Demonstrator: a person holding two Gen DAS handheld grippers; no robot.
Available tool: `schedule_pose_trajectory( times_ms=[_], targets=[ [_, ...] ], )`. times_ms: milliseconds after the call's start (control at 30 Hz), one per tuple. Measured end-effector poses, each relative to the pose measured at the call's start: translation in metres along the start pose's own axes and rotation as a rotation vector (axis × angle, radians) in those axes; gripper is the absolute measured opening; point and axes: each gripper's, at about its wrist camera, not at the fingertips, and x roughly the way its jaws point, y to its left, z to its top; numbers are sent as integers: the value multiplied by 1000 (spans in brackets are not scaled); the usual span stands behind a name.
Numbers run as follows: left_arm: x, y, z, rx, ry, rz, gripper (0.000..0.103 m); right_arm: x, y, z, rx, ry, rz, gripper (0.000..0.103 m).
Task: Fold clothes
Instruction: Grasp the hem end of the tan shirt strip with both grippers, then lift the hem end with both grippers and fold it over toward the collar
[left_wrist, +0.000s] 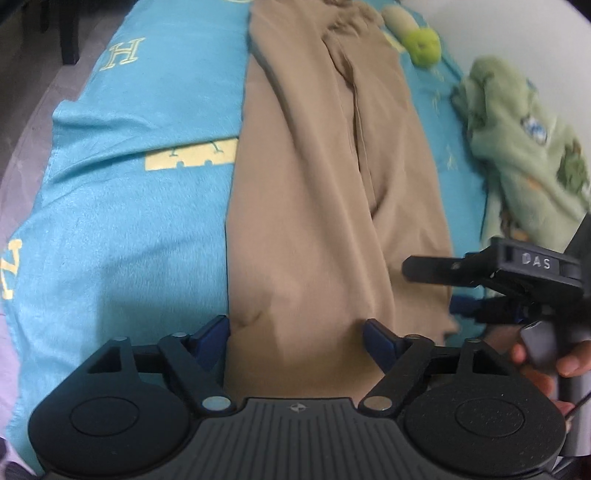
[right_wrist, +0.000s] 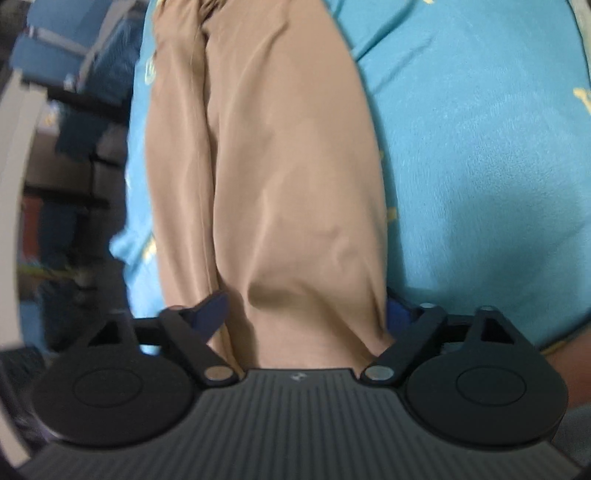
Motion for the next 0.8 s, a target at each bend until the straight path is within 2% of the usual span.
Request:
schedule_pose_trajectory(
  times_ms=[67,100,133,167,200,267,467,667,800],
  targets=[
    [-1,-3,-4,12,2,33,56,2,5,-10,-34,26,-12,70],
    [-1,-4,-5,12,5,48,40,3,8,-15,-52,39,-17,63],
    [-1,-5,-6,13,6,63,26,2,10,-19,-67,43,-28,49],
    [-2,-6,-8,15,5,77,20,1,12,-22,-81,38,-44,38],
    [-3,-6,-9,15,-4,82,7,0,14,-25,-95,33,-60,15],
    [-11,-9,-11,20,-42,101,7,-7,14,-28,-107,5,-68,12],
    [-65,-26,-28,31,-272,89,5,-58,13,-28,-157,-151,-23,10],
    [-126,-56,-25,-17,-464,-21,3,-123,13,-36,-195,-314,80,10],
    [-171,-87,-44,10,-566,-62,3,-158,20,-52,-227,-409,134,9]
  ],
)
